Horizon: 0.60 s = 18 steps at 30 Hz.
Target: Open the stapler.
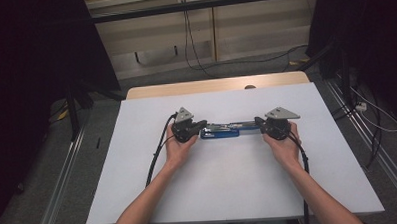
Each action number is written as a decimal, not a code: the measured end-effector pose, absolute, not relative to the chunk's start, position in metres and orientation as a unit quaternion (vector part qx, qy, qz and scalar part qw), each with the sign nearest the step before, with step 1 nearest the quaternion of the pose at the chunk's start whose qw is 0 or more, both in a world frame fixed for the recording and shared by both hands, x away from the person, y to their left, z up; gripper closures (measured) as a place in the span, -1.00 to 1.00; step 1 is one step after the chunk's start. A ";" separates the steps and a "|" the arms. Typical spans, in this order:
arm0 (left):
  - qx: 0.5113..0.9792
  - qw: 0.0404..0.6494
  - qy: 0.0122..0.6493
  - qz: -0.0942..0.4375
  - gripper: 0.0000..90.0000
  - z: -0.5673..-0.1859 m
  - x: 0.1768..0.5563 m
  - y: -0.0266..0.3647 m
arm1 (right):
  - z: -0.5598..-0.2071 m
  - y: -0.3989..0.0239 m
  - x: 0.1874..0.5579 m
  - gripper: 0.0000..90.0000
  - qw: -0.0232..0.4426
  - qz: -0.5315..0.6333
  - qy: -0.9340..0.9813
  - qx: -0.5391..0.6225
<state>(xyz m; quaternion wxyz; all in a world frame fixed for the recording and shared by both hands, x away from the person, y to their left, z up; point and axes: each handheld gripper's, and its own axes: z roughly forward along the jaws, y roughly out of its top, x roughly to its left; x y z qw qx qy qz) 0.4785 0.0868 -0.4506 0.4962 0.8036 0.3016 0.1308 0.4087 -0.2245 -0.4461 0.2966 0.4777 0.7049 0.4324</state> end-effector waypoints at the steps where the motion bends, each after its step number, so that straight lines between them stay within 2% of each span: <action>1: 0.804 0.496 0.300 0.133 1.00 -0.450 0.478 0.087 | -0.446 -0.224 0.409 1.00 0.296 0.433 0.705 0.477; 4: 0.803 0.498 0.298 0.137 1.00 -0.449 0.477 0.086 | -0.446 -0.225 0.408 1.00 0.293 0.437 0.703 0.478; 7: 0.805 0.496 0.296 0.135 0.86 -0.449 0.476 0.085 | -0.445 -0.225 0.408 1.00 0.290 0.443 0.701 0.478; 13: 0.800 0.500 0.297 0.148 0.80 -0.443 0.472 0.093 | -0.444 -0.227 0.408 0.96 0.286 0.450 0.697 0.479; 16: 0.791 0.510 0.305 0.144 0.77 -0.439 0.471 0.098 | -0.444 -0.227 0.407 0.92 0.283 0.455 0.694 0.480; 18: 0.787 0.516 0.306 0.146 0.75 -0.437 0.471 0.100 | -0.443 -0.227 0.407 0.82 0.283 0.458 0.692 0.480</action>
